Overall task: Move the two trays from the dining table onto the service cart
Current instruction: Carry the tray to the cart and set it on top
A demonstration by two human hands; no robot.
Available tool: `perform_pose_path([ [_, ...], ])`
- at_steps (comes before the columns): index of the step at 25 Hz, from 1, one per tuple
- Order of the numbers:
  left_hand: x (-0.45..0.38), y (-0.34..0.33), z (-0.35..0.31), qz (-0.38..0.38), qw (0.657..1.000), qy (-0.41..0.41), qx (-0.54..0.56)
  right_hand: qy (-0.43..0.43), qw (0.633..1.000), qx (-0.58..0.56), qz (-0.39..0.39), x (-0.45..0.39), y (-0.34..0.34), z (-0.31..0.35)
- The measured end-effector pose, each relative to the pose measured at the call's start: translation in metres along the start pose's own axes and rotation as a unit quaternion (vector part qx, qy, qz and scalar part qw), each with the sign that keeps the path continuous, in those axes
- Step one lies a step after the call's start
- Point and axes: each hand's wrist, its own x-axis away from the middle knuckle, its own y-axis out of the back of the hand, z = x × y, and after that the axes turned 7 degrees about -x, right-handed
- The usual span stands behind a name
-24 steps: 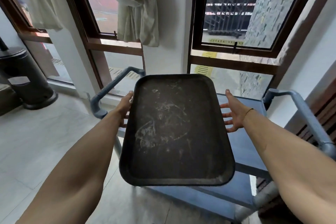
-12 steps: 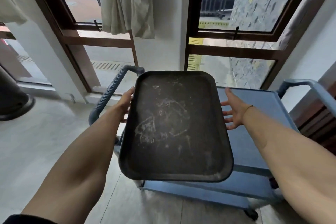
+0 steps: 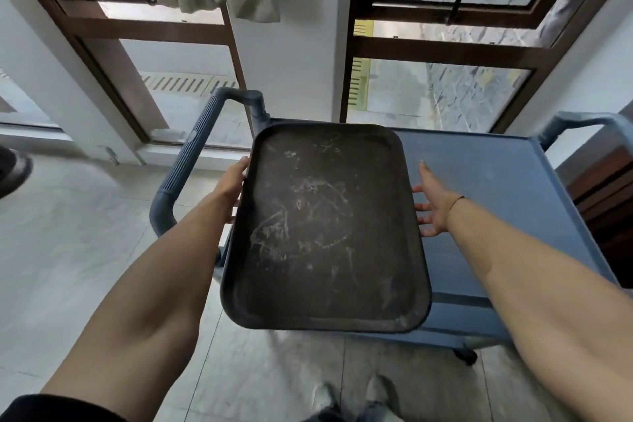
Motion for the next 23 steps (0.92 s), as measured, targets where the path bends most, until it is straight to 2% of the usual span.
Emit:
perform_pose_path([
  [4, -0.018, -0.001, 0.008, -0.005, 1.0, 0.016, 0.024, -0.016, 1.0, -0.003, 0.001, -0.017, -0.011, -0.008],
  [12, -0.052, 0.002, 0.013, 0.0, 0.999, 0.045, -0.032, -0.048, 0.999, 0.008, 0.001, -0.048, -0.026, -0.016],
  [18, -0.06, -0.004, 0.013, 0.015, 0.997, 0.067, -0.033, -0.07, 0.997, 0.004, -0.009, -0.059, -0.03, -0.025],
  [23, -0.065, -0.006, 0.019, -0.011, 0.996, 0.077, -0.033, -0.078, 0.997, 0.016, -0.013, -0.061, -0.031, -0.028],
])
